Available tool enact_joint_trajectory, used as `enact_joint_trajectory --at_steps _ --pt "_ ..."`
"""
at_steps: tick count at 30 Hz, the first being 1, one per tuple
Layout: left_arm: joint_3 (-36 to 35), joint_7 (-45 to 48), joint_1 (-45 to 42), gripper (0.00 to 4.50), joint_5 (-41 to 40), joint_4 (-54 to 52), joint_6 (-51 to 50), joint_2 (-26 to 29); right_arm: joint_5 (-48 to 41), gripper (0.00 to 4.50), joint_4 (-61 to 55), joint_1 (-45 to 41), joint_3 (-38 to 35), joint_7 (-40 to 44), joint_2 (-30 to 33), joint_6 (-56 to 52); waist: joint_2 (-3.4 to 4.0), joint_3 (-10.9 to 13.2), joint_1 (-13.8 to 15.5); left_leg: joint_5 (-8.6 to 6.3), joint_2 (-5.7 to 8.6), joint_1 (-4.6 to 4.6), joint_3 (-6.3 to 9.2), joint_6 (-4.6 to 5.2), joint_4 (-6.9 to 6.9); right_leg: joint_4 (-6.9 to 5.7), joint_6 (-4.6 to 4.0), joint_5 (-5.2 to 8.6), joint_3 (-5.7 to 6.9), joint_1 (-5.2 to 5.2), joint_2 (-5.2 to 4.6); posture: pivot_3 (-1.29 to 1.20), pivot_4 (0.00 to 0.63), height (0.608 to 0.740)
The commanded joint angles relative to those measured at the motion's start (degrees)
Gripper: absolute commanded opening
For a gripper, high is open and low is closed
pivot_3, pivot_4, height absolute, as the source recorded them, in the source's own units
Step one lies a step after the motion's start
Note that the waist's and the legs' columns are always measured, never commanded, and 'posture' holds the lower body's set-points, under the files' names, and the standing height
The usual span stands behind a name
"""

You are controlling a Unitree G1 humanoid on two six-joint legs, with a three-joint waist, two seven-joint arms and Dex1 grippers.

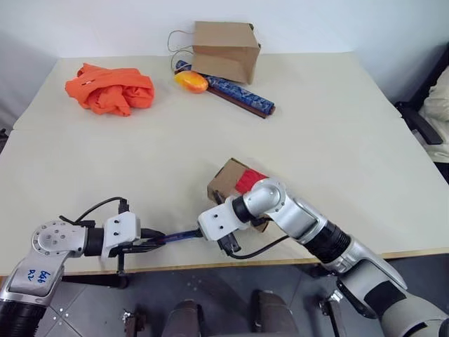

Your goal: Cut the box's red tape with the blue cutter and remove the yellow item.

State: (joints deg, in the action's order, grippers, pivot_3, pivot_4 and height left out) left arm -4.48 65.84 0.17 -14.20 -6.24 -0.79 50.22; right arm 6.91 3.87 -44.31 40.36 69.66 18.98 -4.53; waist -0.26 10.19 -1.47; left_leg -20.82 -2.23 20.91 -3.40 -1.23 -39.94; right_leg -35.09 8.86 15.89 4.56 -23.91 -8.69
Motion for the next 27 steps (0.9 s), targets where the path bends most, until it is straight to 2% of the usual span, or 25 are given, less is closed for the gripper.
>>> enact_joint_trajectory --at_steps 1,8,17,27 --pt "1.13 -0.32 0.97 0.44 1.21 -0.12 -0.45 0.29 2.02 0.03 2.12 -0.08 1.34 -0.72 -2.23 0.61 0.02 0.0 -0.04 0.0 0.0 0.0 0.0 0.0 0.0 0.01 -0.01 0.0 0.0 0.0 0.0 0.0 0.15 0.74" --pt "0.85 -1.02 2.21 0.44 0.83 -1.9 -0.87 0.09 1.59 0.03 3.22 -1.55 -0.62 -1.82 -6.29 2.1 0.04 -0.01 -0.09 0.0 -0.01 -0.03 0.0 0.0 0.0 -0.04 -0.03 0.02 0.0 0.0 0.0 0.0 0.15 0.74" --pt "-2.36 -1.25 8.09 0.44 0.71 -3.91 0.03 1.74 4.54 0.03 -2.46 -1.12 -2.75 -3.1 -1.58 8.34 0.05 0.0 -0.36 -0.15 -0.12 0.06 -0.04 -0.09 0.02 0.01 -0.03 0.02 0.07 -0.11 0.06 0.0 0.15 0.74" --pt "-3.06 -2.06 8.95 0.44 0.46 -4.98 -1.41 1.65 3.88 0.03 -4.25 0.41 -2.65 -0.92 0.8 10.73 0.06 0.0 -0.64 -0.18 -0.27 0.06 -0.34 -0.11 0.07 -0.02 -0.09 0.05 0.07 -0.3 0.14 0.0 0.15 0.74"
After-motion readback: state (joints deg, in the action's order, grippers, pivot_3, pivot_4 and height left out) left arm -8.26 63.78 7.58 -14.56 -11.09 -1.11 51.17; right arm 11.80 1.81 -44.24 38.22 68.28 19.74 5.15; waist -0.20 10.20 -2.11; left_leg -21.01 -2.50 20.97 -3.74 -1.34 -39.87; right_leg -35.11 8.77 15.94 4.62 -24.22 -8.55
